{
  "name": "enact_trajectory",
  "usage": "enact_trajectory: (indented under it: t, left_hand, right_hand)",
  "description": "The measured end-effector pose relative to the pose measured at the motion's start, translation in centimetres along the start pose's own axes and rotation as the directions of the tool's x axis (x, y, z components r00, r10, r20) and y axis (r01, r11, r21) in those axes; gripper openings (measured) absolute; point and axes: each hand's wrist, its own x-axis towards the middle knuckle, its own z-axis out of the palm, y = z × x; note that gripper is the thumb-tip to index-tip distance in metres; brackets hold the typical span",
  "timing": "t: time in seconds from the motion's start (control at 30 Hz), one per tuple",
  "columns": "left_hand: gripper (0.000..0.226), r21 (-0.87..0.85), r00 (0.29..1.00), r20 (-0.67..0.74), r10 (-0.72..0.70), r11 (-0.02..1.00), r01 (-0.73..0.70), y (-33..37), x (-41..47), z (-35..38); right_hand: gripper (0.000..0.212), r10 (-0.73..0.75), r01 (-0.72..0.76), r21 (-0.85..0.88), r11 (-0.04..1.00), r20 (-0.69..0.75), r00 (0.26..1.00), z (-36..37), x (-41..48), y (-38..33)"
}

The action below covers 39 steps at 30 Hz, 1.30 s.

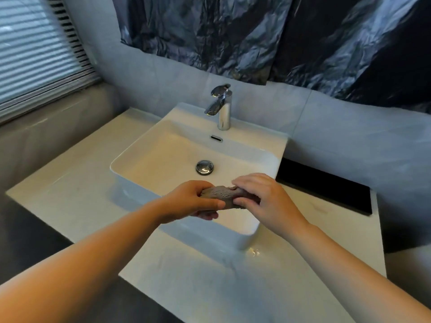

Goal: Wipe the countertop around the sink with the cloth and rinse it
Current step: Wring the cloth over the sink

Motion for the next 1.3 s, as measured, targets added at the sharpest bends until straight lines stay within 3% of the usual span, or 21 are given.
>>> enact_trajectory:
  t: [0.1,0.17,0.27,0.4,0.53,0.63,0.73,0.8,0.87,0.93,1.0,1.07,1.13,1.17,1.3]
  left_hand:
    - [0.029,-0.030,1.000,0.004,0.000,1.000,0.000,0.5,1.9,-0.7]
    - [0.025,-0.061,1.000,0.022,-0.007,0.998,0.009,0.7,3.0,-1.3]
    - [0.028,-0.121,0.993,0.115,-0.019,0.992,0.033,1.2,4.4,-2.1]
    - [0.036,-0.162,0.962,0.262,-0.079,0.979,0.124,2.0,6.5,-3.5]
    - [0.035,0.117,0.907,0.381,-0.180,0.982,0.146,2.9,8.3,-4.7]
    - [0.035,0.270,0.910,0.379,-0.167,0.961,0.064,3.4,9.2,-5.1]
    - [0.029,0.468,0.947,0.320,0.002,0.869,-0.160,3.3,9.8,-5.2]
    - [0.023,0.649,0.943,0.289,0.167,0.690,-0.321,3.0,10.4,-5.1]
    - [0.021,0.788,0.902,0.292,0.318,0.455,-0.415,2.5,11.2,-5.0]
    - [0.019,0.844,0.857,0.327,0.398,0.286,-0.455,1.8,12.0,-5.2]
    - [0.017,0.842,0.812,0.376,0.447,0.201,-0.500,0.9,12.6,-5.7]
    - [0.013,0.817,0.767,0.410,0.493,0.176,-0.550,0.1,13.0,-6.1]
    - [0.013,0.798,0.750,0.404,0.524,0.198,-0.569,-0.2,13.4,-6.4]
    - [0.014,0.794,0.767,0.380,0.517,0.244,-0.557,-0.1,13.4,-6.5]
    - [0.032,0.636,0.919,0.285,0.272,0.664,-0.394,0.6,12.7,-6.8]
  right_hand:
    - [0.055,0.302,-0.288,0.169,0.943,-0.064,0.951,-0.1,-0.3,1.9]
    - [0.064,0.437,-0.397,0.333,0.855,-0.052,0.898,0.4,-0.7,2.8]
    - [0.055,0.494,-0.401,0.496,0.771,-0.068,0.867,1.9,-0.2,2.9]
    - [0.049,0.527,-0.284,0.600,0.748,-0.276,0.804,3.1,2.4,2.1]
    - [0.029,0.353,-0.210,0.341,0.917,-0.443,0.824,3.4,5.4,1.9]
    - [0.040,0.312,-0.238,0.210,0.948,-0.476,0.822,3.2,7.1,3.1]
    - [0.054,0.374,-0.377,0.083,0.923,-0.432,0.820,2.7,8.0,4.5]
    - [0.057,0.520,-0.539,0.041,0.841,-0.333,0.787,3.0,8.6,4.8]
    - [0.055,0.719,-0.727,0.034,0.686,-0.181,0.670,3.7,9.4,5.0]
    - [0.041,0.885,-0.883,0.088,0.462,0.019,0.465,4.3,10.1,5.3]
    - [0.030,0.937,-0.958,0.173,0.228,0.229,0.264,4.7,10.6,5.1]
    - [0.025,0.911,-0.975,0.198,0.100,0.376,0.170,4.9,10.7,5.0]
    - [0.023,0.898,-0.971,0.223,0.084,0.405,0.171,4.8,10.7,4.8]
    - [0.024,0.902,-0.962,0.244,0.119,0.379,0.208,4.9,10.7,4.9]
    - [0.048,0.853,-0.859,0.298,0.417,0.197,0.483,3.7,10.0,4.0]
